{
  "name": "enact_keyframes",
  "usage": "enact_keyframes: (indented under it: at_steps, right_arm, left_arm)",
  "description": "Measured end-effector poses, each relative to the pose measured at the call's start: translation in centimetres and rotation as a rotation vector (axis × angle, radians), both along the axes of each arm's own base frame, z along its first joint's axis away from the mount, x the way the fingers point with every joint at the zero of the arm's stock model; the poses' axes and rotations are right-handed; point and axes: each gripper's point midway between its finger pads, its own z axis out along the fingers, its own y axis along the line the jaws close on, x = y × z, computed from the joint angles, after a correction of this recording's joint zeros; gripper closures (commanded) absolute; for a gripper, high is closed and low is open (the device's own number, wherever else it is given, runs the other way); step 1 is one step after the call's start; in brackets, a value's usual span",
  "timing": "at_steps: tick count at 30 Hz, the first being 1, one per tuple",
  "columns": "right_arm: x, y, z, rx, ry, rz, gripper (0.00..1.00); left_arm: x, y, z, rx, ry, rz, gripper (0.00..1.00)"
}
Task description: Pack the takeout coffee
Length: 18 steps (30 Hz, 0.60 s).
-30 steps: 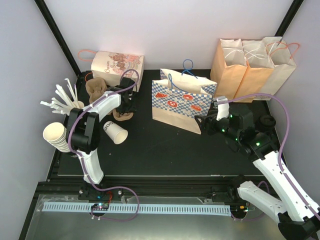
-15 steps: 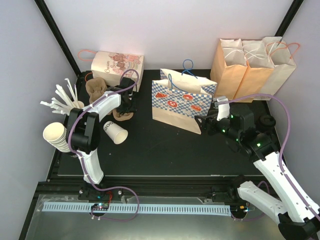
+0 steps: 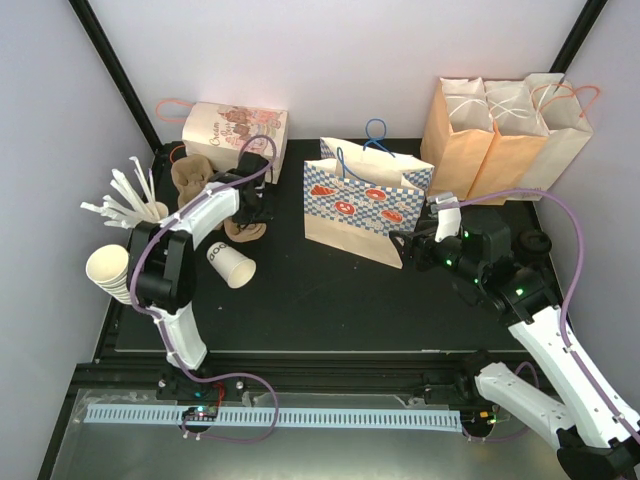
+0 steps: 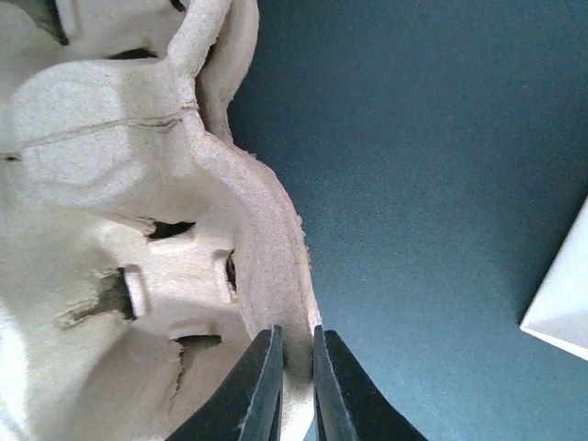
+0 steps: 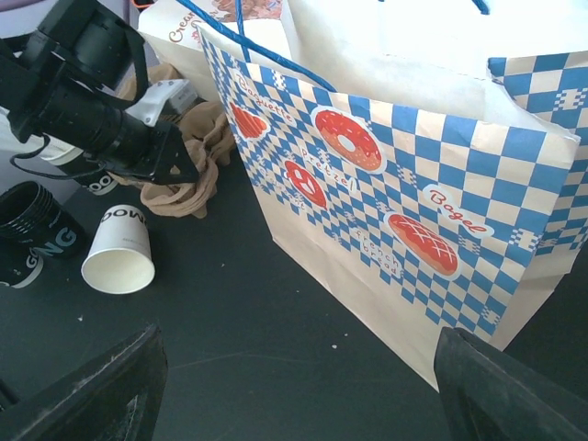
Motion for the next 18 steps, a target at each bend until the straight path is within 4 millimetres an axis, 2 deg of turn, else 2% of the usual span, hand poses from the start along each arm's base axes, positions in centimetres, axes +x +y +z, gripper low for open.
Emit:
enact_keyframes:
  at_steps: [10, 11, 13, 14, 18]
  right_arm:
    - [0.0, 0.1, 0.1, 0.005, 0.000, 0.001, 0.18]
    - [0.0, 0.1, 0.1, 0.005, 0.000, 0.001, 0.18]
    - [0.0, 0.1, 0.1, 0.006, 0.000, 0.003, 0.18]
    - [0.0, 0.1, 0.1, 0.006, 0.001, 0.004, 0.18]
    - [-0.1, 0.1, 0.1, 0.009, 0.002, 0.005, 0.18]
  left_arm:
    - [-0.2, 0.4, 4.4, -0.011, -0.098, 0.008, 0.86]
    - [-0.3, 0.4, 4.6, -0.012, -0.103, 0.008, 0.76]
    - [-0.6, 0.5, 4.9, -0.012, -0.110, 0.006, 0.48]
    - [-0.9, 0.6, 5.0, -0.010, -0.111, -0.002, 0.40]
    - [-1.4, 0.5, 5.0, -0.018, -0.107, -0.016, 0.37]
